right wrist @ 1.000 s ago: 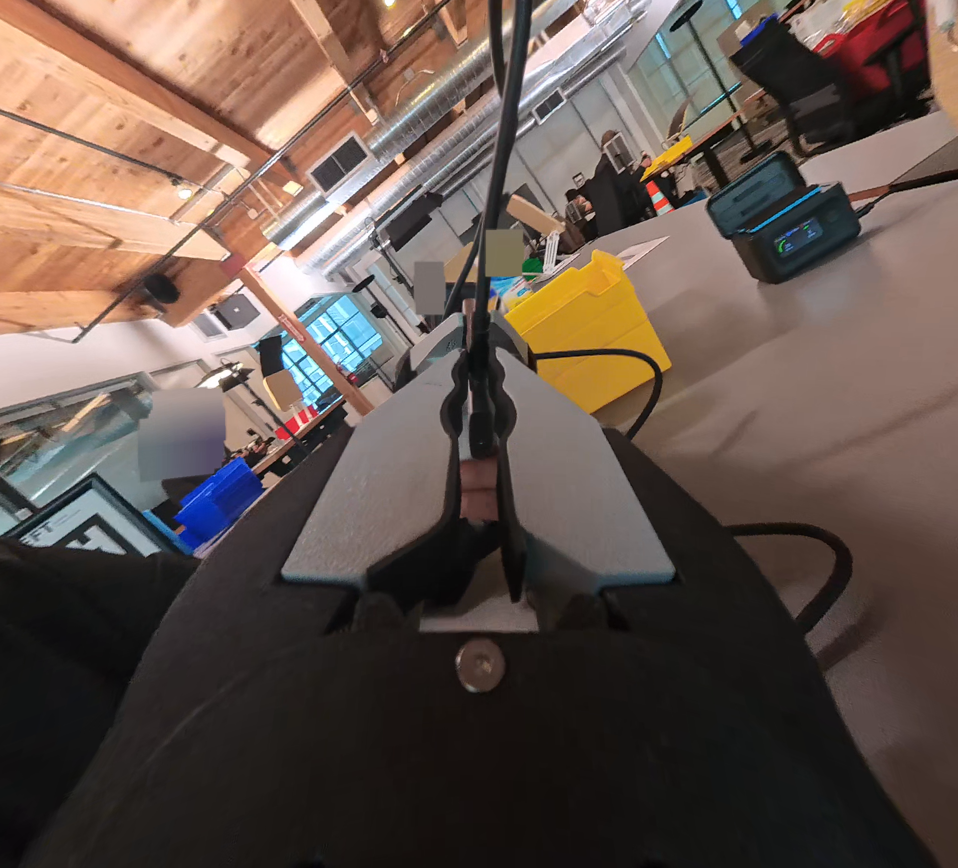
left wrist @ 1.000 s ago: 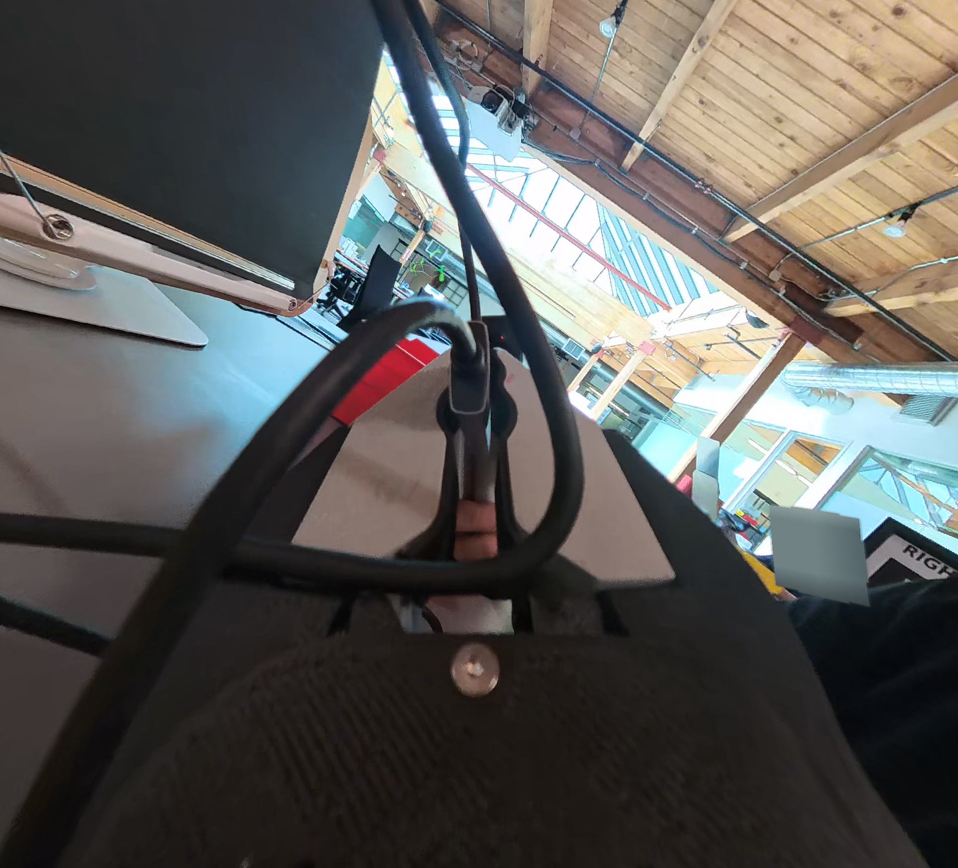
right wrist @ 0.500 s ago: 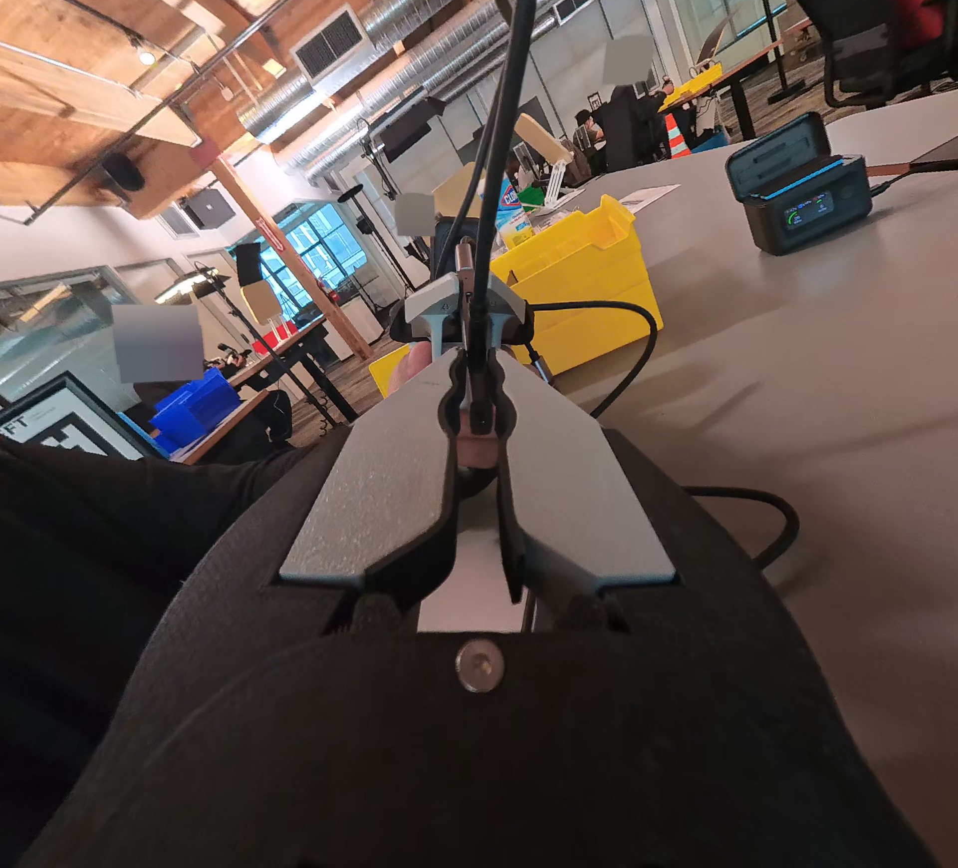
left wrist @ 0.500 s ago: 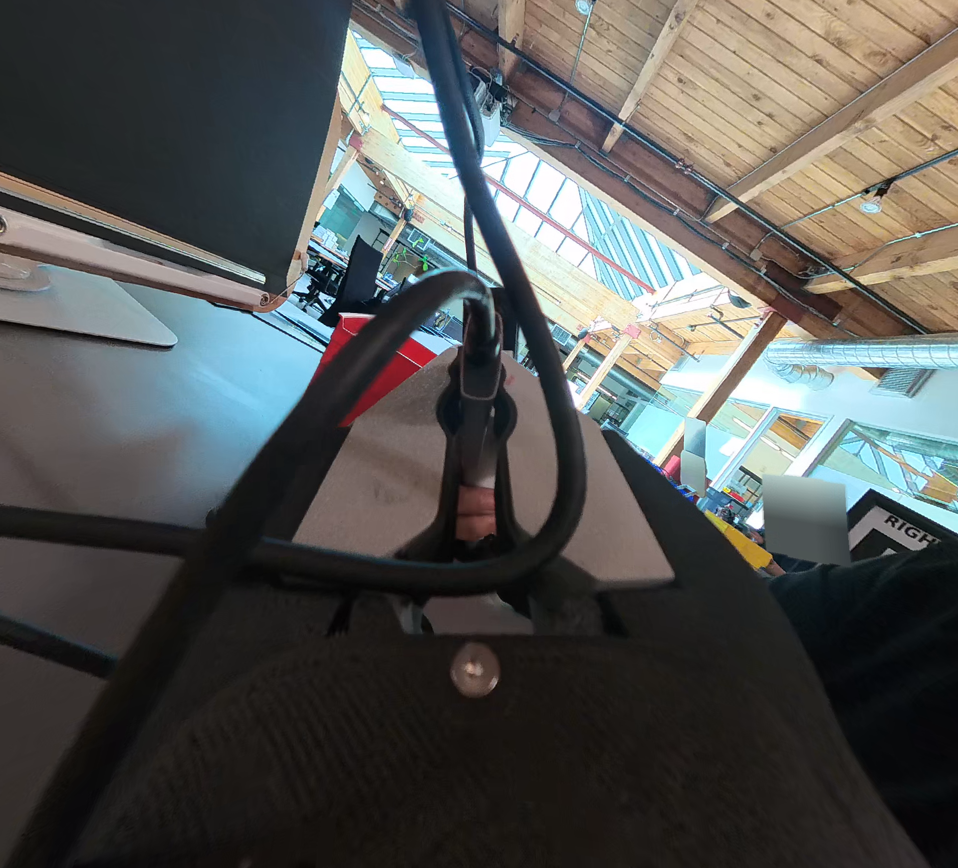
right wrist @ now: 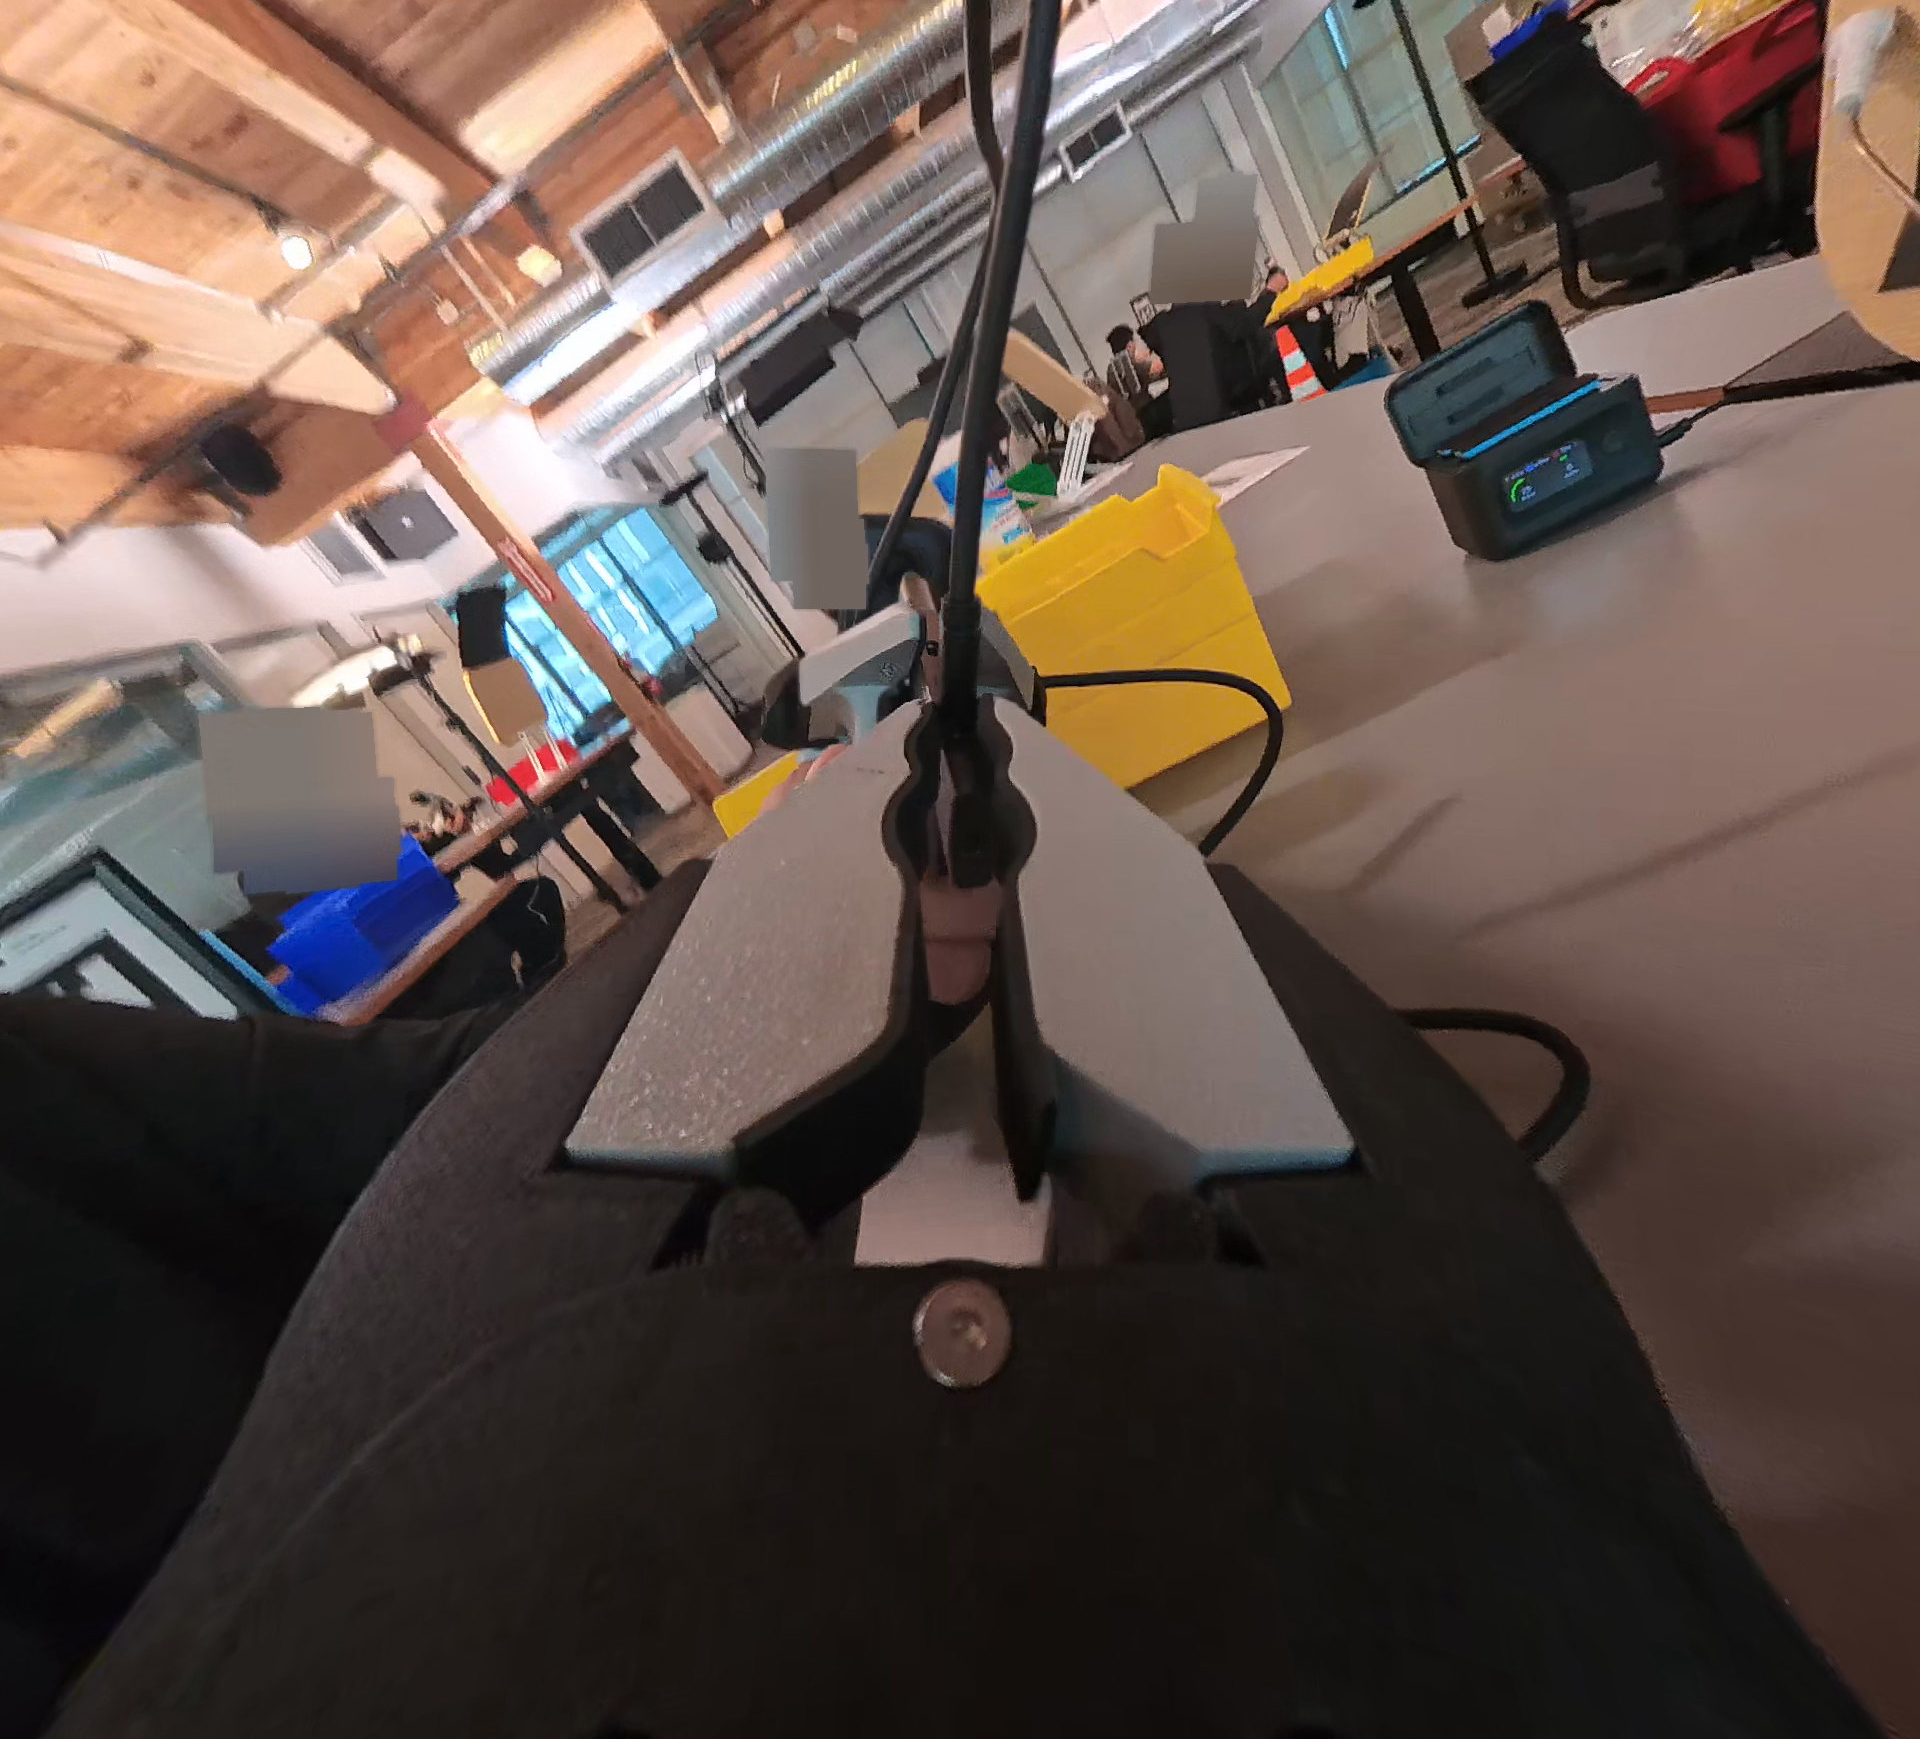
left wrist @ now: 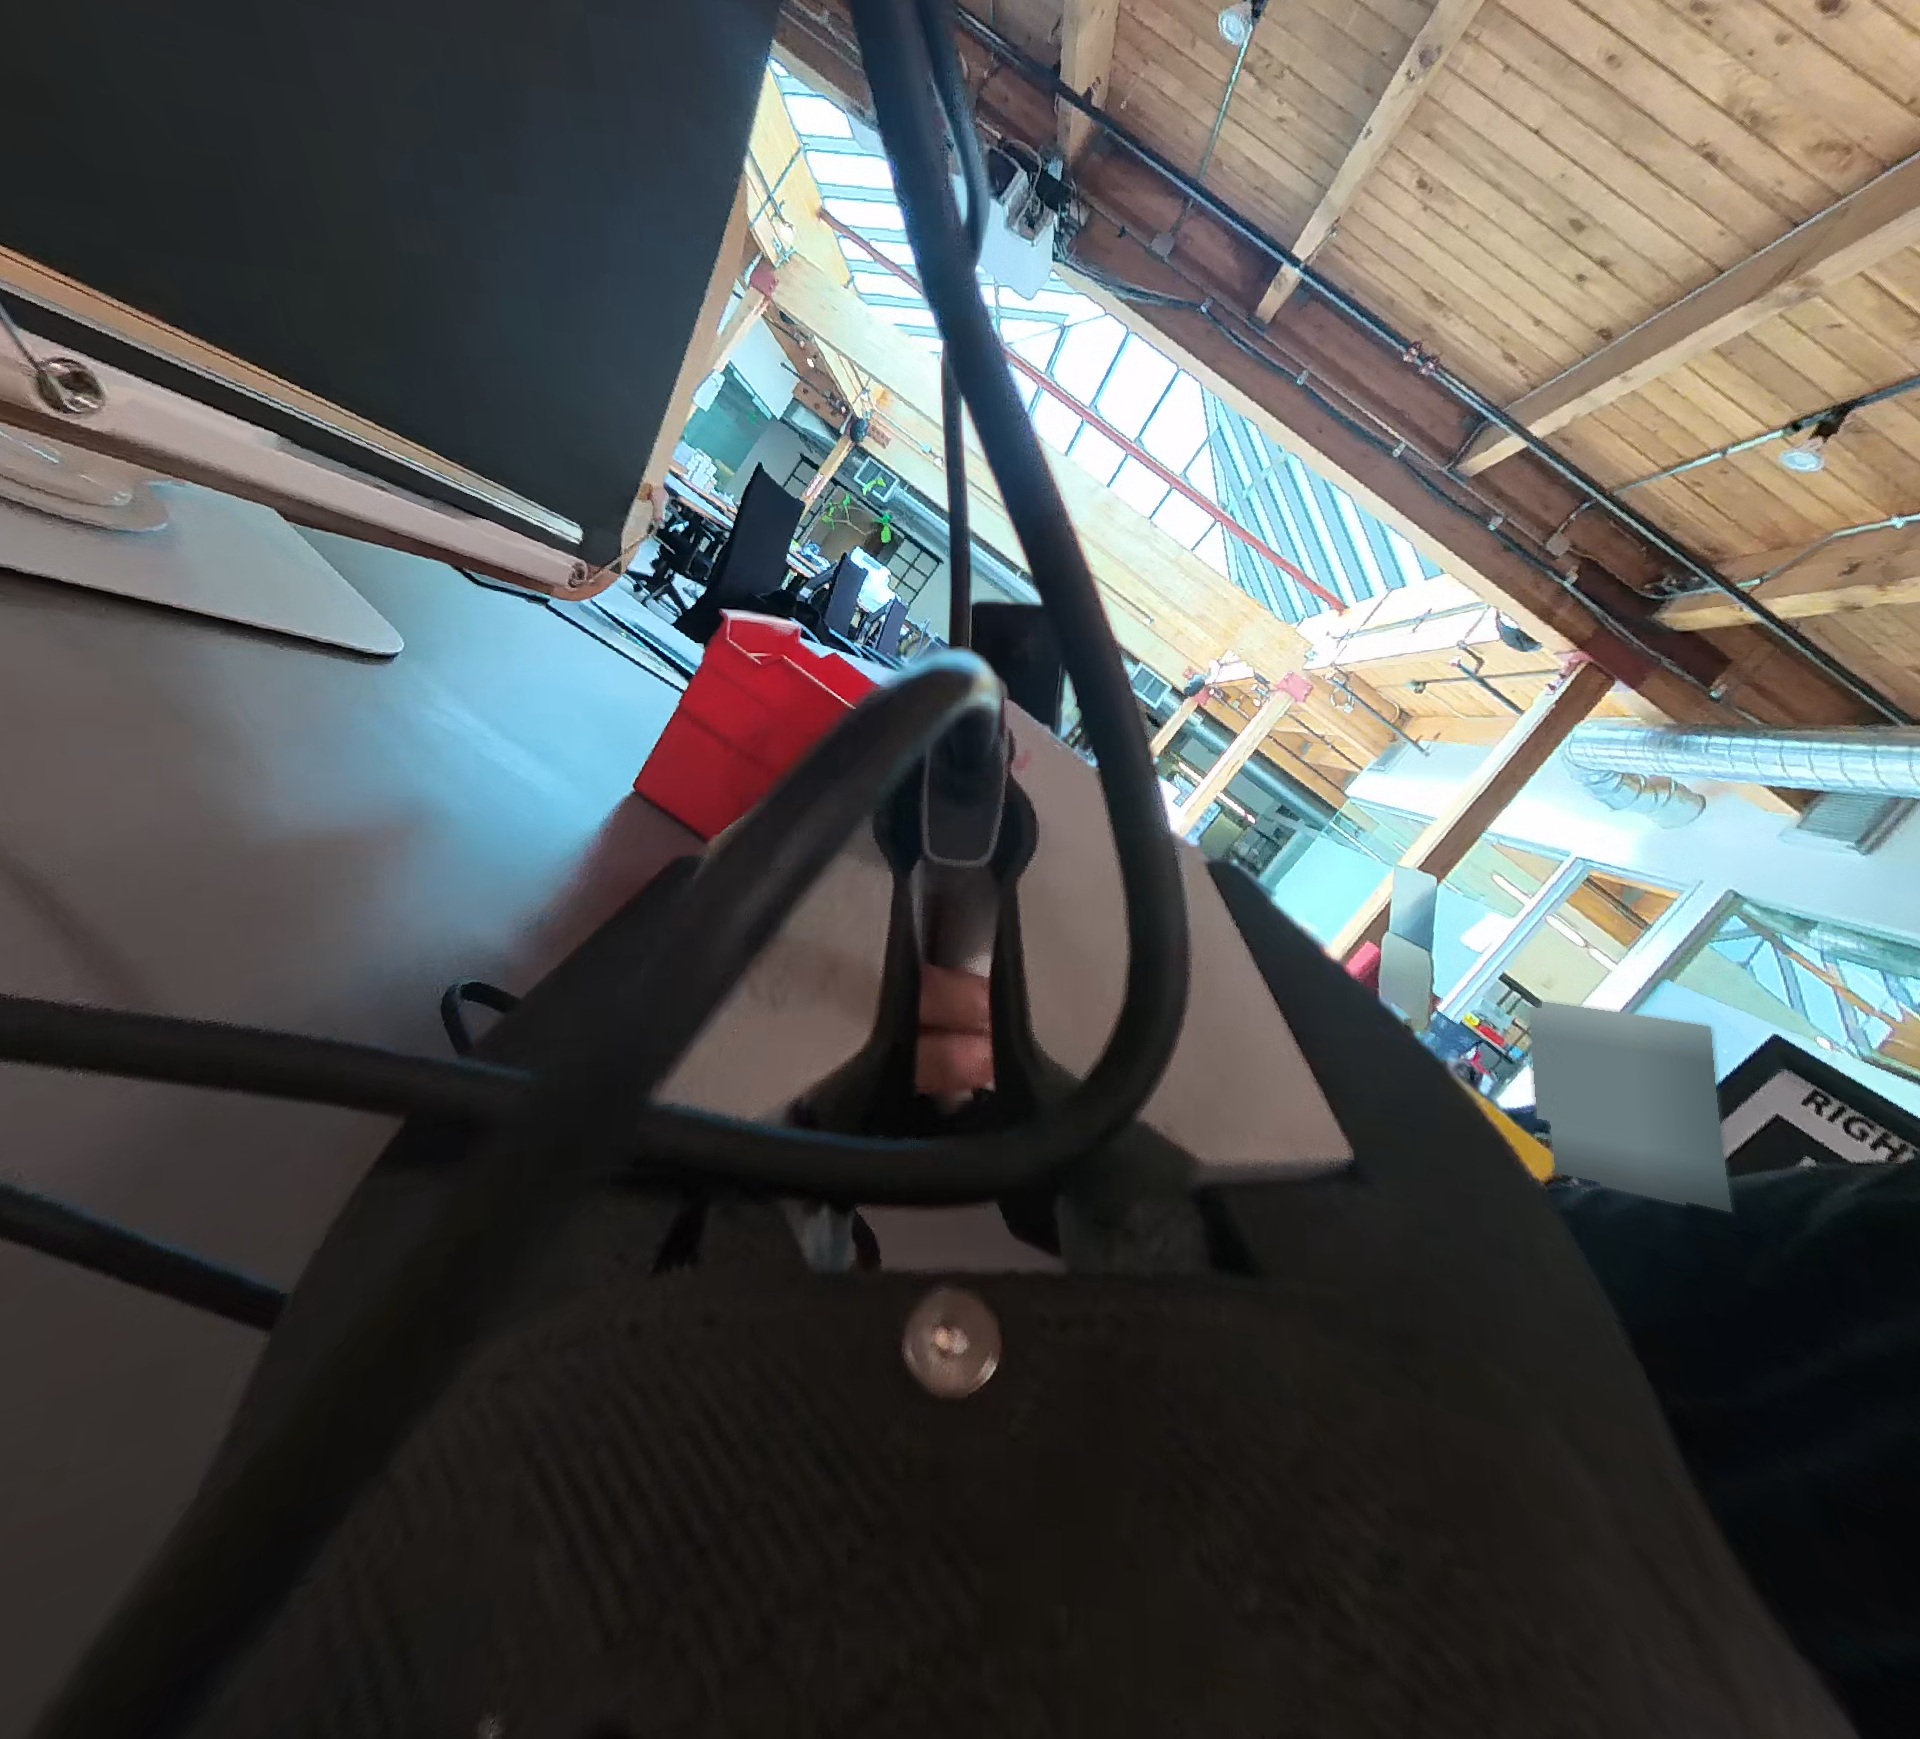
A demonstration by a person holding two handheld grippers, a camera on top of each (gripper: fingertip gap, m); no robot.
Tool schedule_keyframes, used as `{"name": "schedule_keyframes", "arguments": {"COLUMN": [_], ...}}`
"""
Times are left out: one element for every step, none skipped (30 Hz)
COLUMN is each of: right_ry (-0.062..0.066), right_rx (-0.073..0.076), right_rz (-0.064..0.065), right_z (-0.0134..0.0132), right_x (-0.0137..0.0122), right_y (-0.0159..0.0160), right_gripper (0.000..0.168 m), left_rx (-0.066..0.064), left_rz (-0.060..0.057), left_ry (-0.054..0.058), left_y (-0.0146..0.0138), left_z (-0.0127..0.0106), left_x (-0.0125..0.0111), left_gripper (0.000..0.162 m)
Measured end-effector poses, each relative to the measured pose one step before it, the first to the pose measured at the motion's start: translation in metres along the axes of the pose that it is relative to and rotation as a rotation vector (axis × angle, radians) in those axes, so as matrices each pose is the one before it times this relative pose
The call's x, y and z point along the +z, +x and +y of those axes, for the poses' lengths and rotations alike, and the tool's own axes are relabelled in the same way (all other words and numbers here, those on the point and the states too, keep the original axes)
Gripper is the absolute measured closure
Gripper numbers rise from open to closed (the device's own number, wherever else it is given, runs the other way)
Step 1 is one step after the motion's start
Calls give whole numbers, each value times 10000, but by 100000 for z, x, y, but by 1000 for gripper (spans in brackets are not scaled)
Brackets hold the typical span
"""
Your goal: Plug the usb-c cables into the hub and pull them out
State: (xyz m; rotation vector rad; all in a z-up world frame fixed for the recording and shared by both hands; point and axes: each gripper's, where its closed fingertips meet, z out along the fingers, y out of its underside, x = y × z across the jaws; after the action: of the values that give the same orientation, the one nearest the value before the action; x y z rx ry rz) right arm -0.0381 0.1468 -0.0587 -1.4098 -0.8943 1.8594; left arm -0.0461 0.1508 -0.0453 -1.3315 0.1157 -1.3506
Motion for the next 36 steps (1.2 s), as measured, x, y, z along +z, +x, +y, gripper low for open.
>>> {"name": "schedule_keyframes", "arguments": {"right_ry": [334,312,402,1342,1044,143,-882,-464,-52,170,206,19,-52,-141,-276,-286,-202,-143,-85,-33,134,240,247,112,-161,-302,-327,-297,-169,-7,166,395,742,722,432,215], "right_rx": [419,414,353,495,463,-281,-580,-576,-364,-24,170,27,-172,-279,-366,-442,-488,-538,-637,-650,-511,-241,-67,-12,56,50,-23,-125,-215,-254,-154,74,259,259,41,-185], "right_rz": [-27,-7,33,-109,-147,249,320,230,122,44,-24,5,62,77,177,268,307,367,509,525,359,237,198,-63,-285,-397,-479,-396,-135,263,551,596,582,419,337,210], "right_z": [19,80,-147,-1861,-2090,-802,1029,676,15,-350,-411,-218,-173,-16,205,248,108,-61,-242,-369,-573,-666,-573,-298,152,366,307,111,-236,-638,-1021,-1472,-2013,-2148,-1877,-1650], "right_x": [191,188,135,-403,-560,-275,65,31,-159,-253,-232,-124,-55,16,66,43,-17,-79,-174,-264,-299,-318,-271,-89,155,343,451,479,358,106,-209,-530,-820,-811,-600,-406], "right_y": [133,214,215,39,106,391,244,-124,-120,93,182,170,89,-25,68,171,177,210,375,413,247,195,222,-160,-556,-811,-1008,-978,-643,21,699,1092,1285,1102,833,428], "right_gripper": [167,167,166,167,167,168,166,166,166,166,166,165,166,165,166,166,166,165,165,166,166,166,165,166,165,166,166,165,165,165,165,165,166,166,166,166], "left_rx": [-71,-70,-18,92,265,285,74,10,-65,-141,-106,-83,-80,-78,-24,-106,-338,-483,-512,-488,-333,-256,-314,-271,-29,108,78,-7,-4,62,63,58,82,72,46,72], "left_rz": [-41,-84,-117,-66,-37,-11,270,84,-59,-13,-67,-29,129,132,1,105,342,308,234,368,410,323,229,3,-176,-82,55,69,17,14,87,86,-60,-140,-182,-253], "left_ry": [146,127,102,-367,-482,-108,332,276,45,-4,-49,-97,-81,-84,-94,-250,-363,-316,-312,-347,-277,-387,-569,-521,-365,-452,-517,-391,-185,-76,-116,-96,21,34,-27,32], "left_y": [-149,-240,-250,-33,222,395,591,-12,-429,-332,-260,-75,225,252,63,100,290,151,-5,243,446,394,217,-155,-376,-125,123,144,75,107,245,242,25,-150,-271,-362], "left_z": [-214,-178,-115,779,1187,605,-441,-715,-384,-117,129,223,167,130,139,352,567,567,638,641,527,703,1026,1005,760,792,835,672,350,153,163,118,-47,-85,-17,-93], "left_x": [-106,-131,-125,130,459,461,216,-25,-119,-168,-165,-70,54,128,112,149,218,225,248,262,260,288,356,408,433,414,375,321,208,73,-19,-51,-78,-91,-105,-107], "left_gripper": [158,159,157,161,159,158,159,156,155,156,157,156,156,156,156,155,156,156,156,156,156,155,155,156,157,156,156,156,156,157,157,156,156,155,157,156]}}
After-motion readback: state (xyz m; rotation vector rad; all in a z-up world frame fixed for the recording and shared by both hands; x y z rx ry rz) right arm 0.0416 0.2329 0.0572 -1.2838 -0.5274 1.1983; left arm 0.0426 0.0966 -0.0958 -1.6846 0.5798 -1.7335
